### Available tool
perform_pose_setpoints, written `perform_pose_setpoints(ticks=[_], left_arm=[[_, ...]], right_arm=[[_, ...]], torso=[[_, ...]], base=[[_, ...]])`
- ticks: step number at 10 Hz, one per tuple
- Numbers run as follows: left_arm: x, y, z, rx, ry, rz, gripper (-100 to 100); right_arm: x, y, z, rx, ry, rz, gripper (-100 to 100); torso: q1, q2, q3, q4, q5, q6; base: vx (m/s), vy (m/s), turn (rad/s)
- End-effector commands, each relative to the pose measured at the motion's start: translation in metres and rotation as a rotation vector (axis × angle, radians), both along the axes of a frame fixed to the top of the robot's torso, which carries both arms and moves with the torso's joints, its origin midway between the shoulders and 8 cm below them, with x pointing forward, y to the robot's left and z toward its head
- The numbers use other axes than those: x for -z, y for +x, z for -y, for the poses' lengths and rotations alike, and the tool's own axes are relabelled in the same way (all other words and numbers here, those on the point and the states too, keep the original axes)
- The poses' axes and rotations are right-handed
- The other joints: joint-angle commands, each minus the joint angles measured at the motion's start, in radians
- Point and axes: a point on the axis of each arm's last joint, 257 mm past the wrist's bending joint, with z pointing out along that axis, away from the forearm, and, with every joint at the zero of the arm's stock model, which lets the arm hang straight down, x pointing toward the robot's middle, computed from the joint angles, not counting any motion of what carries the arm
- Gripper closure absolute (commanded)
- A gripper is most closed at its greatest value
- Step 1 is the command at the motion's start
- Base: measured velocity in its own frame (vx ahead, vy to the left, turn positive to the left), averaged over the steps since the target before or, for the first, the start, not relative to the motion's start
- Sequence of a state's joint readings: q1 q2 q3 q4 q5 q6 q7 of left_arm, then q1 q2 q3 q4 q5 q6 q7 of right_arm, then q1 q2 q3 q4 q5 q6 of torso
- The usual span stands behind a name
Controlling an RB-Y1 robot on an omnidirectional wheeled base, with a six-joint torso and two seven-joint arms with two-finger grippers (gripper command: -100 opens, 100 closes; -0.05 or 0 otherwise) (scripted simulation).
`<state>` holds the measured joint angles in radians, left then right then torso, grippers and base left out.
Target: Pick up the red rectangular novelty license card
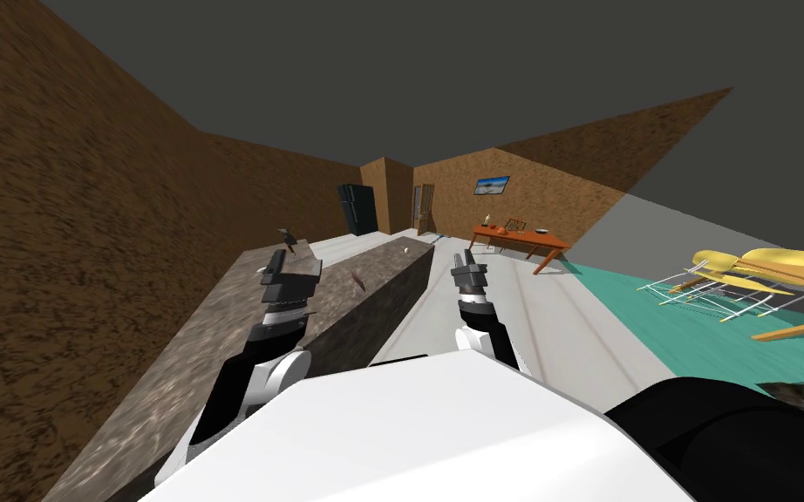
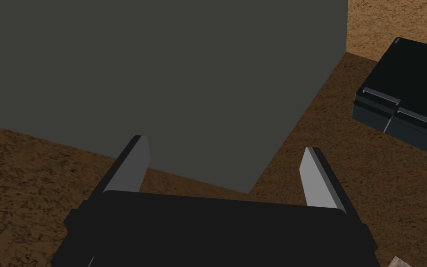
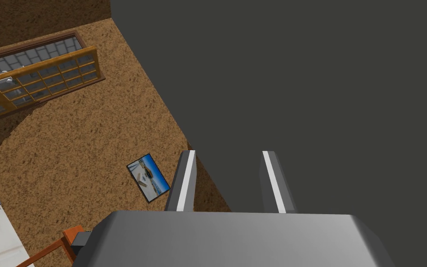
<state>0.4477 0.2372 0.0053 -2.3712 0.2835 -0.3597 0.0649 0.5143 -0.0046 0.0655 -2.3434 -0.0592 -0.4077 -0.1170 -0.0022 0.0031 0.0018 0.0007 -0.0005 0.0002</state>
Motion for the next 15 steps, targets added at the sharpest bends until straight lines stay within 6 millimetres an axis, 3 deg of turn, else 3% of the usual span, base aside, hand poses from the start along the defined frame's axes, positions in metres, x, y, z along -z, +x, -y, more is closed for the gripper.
perform_pose_setpoints(ticks=[1, 8, 15], left_arm=[[0.011, 0.009, -0.002, 0.003, 0.008, -0.052, -100], [0.048, 0.038, -0.011, 0.028, 0.051, -0.256, -100], [0.082, 0.054, -0.016, 0.049, 0.088, -0.417, -100]], right_arm=[[0.000, 0.000, 0.000, 0.000, 0.000, 0.000, 0], [0.000, 0.000, 0.000, 0.000, 0.000, 0.000, 0], [0.000, 0.000, 0.000, 0.000, 0.000, 0.000, 0]], torso=[[0.000, 0.000, 0.000, 0.000, 0.000, 0.000], [0.000, -0.001, -0.001, 0.000, 0.000, 0.000], [0.001, -0.002, -0.001, 0.000, 0.000, 0.000]], base=[[-0.037, -0.031, -0.053], [-0.029, -0.036, -0.070], [-0.015, -0.026, -0.049]])
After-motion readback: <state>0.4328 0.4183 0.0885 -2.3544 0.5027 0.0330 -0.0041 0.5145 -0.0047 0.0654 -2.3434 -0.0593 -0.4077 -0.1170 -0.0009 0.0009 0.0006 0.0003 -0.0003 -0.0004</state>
